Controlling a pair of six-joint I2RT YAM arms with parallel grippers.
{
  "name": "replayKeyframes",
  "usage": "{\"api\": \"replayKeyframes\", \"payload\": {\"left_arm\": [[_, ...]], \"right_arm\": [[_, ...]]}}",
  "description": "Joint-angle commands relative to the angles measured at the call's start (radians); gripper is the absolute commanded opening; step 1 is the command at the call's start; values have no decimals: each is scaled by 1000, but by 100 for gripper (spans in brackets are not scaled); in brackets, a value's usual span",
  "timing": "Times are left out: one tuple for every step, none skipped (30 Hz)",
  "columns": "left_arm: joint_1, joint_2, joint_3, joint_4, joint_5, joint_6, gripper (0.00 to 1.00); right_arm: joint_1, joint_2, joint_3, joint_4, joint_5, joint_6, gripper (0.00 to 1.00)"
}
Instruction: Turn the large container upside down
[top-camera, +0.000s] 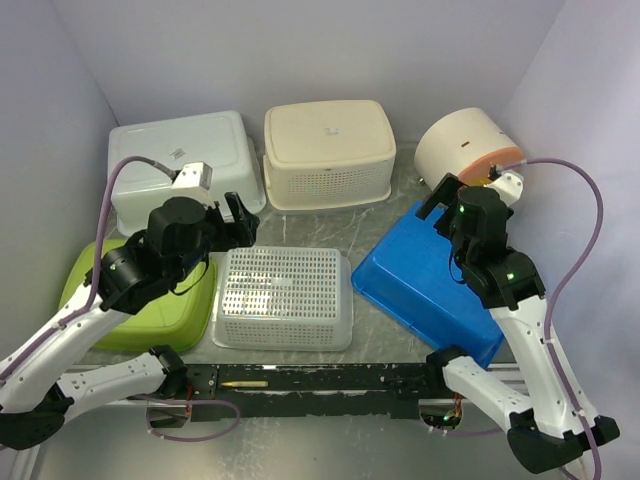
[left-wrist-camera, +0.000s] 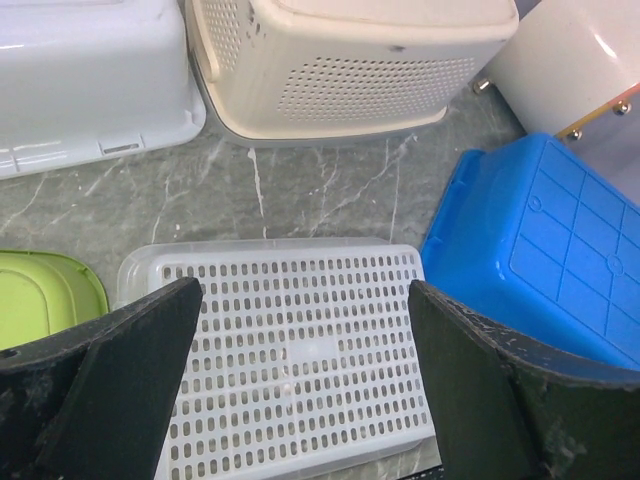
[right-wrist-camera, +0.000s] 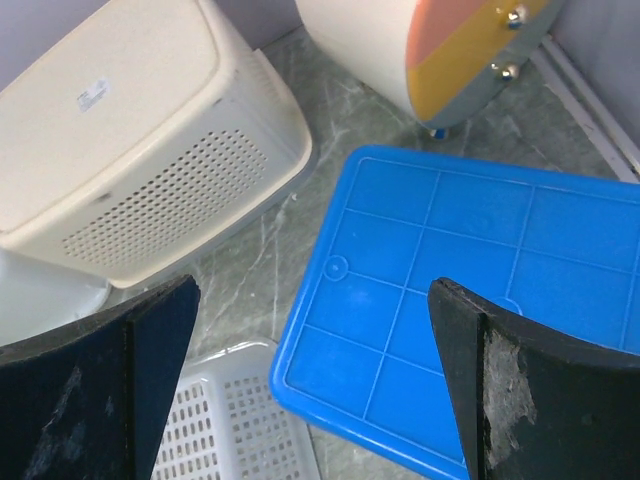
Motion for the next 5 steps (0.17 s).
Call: {"api": "replayKeyframes", "payload": {"left_arm": [[3,-19,-18,62,-38,9,96],[2,-19,-19,61,-39,8,96],[3,-20,-19,61,-40,5,96],[2,-20,-19,62,-41,4,96],[2,-21,-20,63,-41,5,96]], "right_arm": [[-3,-16,-23,11,75,17,100],[-3,-14,-24,8,75,20,100],[-3,-9,-21,4,73,20,100],[-3,-1,-16,-4,74,20,100],[-3,8,-10,-15,78,24,100]]}}
